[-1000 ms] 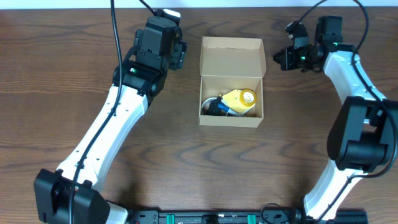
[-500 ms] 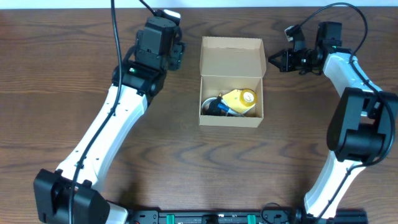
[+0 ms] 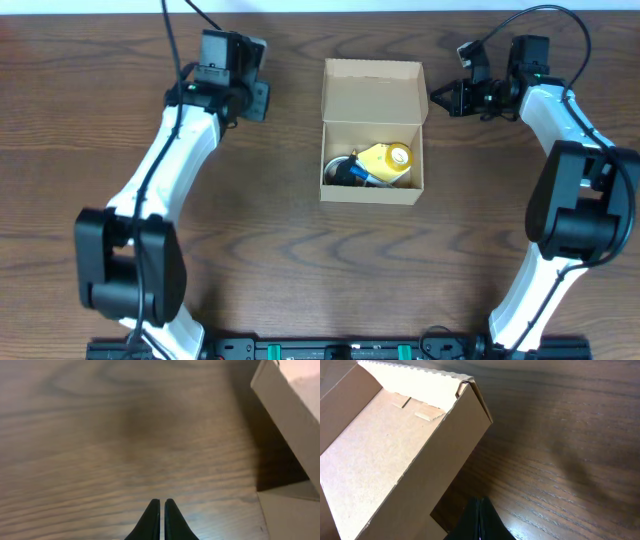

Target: Pack container

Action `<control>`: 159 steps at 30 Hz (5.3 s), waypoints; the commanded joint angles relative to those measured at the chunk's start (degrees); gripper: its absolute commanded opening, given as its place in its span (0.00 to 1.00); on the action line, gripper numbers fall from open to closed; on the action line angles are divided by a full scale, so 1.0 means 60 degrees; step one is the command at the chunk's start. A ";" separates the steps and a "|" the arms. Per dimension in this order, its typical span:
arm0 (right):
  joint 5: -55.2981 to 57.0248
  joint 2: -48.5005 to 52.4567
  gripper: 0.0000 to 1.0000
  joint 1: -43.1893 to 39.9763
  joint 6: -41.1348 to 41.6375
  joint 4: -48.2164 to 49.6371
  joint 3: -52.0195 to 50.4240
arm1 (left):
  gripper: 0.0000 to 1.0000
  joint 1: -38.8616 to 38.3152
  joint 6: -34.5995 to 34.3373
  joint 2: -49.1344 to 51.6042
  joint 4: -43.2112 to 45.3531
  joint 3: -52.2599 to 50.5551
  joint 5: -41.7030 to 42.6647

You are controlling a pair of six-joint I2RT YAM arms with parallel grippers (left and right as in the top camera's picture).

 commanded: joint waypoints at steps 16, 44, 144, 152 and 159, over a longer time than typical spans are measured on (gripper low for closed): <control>-0.0149 0.0011 0.01 -0.0011 0.0025 -0.0160 0.0113 | 0.06 0.0594 -0.0007 0.1453 0.1290 0.0178 0.4987; 0.0080 0.0025 0.01 0.0452 0.0747 0.0543 0.0073 | 0.06 0.0623 -0.2153 0.3461 0.4204 0.0189 0.8732; 0.0386 -0.1045 0.02 0.1971 -0.6619 -0.9854 0.4685 | 0.06 0.0164 -0.0539 0.0659 -0.1825 0.3836 0.7129; 0.0856 -0.1049 0.02 0.3213 -0.7300 -1.1056 0.4685 | 0.05 0.0164 -0.0357 0.0656 -0.2871 0.4521 0.6135; 0.2637 -0.1158 0.02 0.4160 -0.5238 -0.8932 0.4688 | 0.05 0.0131 0.0470 0.0652 -0.4947 0.6313 0.4411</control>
